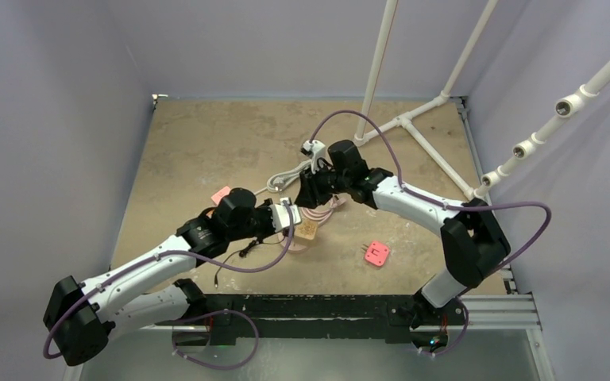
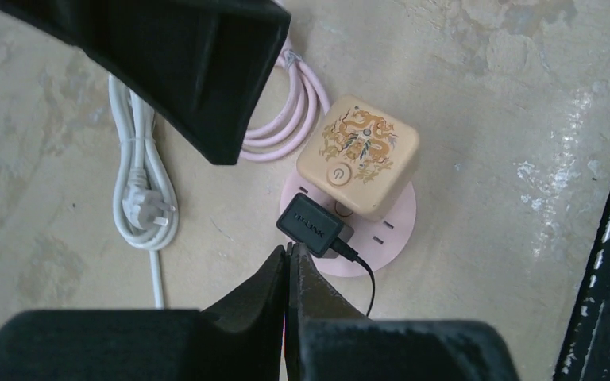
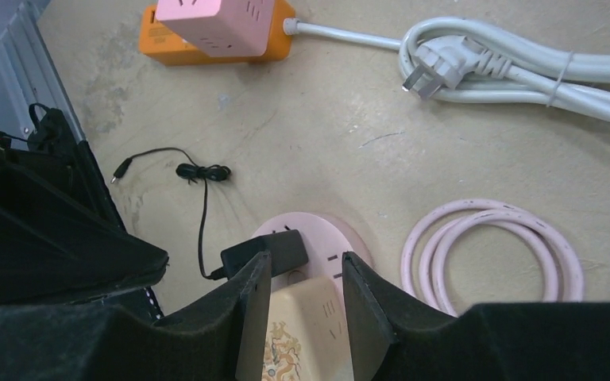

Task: Insert the plug
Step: Press the plug into the socket.

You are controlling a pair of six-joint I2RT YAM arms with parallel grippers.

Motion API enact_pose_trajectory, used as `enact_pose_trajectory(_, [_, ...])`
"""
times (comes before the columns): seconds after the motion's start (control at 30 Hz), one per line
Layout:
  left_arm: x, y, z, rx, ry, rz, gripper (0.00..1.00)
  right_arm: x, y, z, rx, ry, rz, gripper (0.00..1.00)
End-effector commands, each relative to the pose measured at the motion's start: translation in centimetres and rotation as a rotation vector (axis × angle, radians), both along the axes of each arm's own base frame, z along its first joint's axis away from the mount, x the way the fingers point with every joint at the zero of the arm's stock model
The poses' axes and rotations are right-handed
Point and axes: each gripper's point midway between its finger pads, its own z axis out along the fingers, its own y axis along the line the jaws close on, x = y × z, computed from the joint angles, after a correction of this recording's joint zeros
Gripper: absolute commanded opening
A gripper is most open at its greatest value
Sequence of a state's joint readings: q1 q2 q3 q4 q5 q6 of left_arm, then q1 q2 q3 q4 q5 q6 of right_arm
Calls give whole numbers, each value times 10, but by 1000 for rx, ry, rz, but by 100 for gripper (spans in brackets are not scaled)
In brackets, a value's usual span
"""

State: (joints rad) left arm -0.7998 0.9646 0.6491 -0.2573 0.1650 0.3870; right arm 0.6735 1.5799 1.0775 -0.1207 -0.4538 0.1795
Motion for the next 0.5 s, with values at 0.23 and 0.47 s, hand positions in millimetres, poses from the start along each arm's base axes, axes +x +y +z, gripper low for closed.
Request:
enact_pose_trajectory(0.23, [-11,-14,0,31,-285,-320,0,-21,19,-23,-22,46,105,44])
enact_pose_trajectory(0.47, [-14,-10,-13,68,-299,-353,9,-27,22,-37,-51,59,124,44])
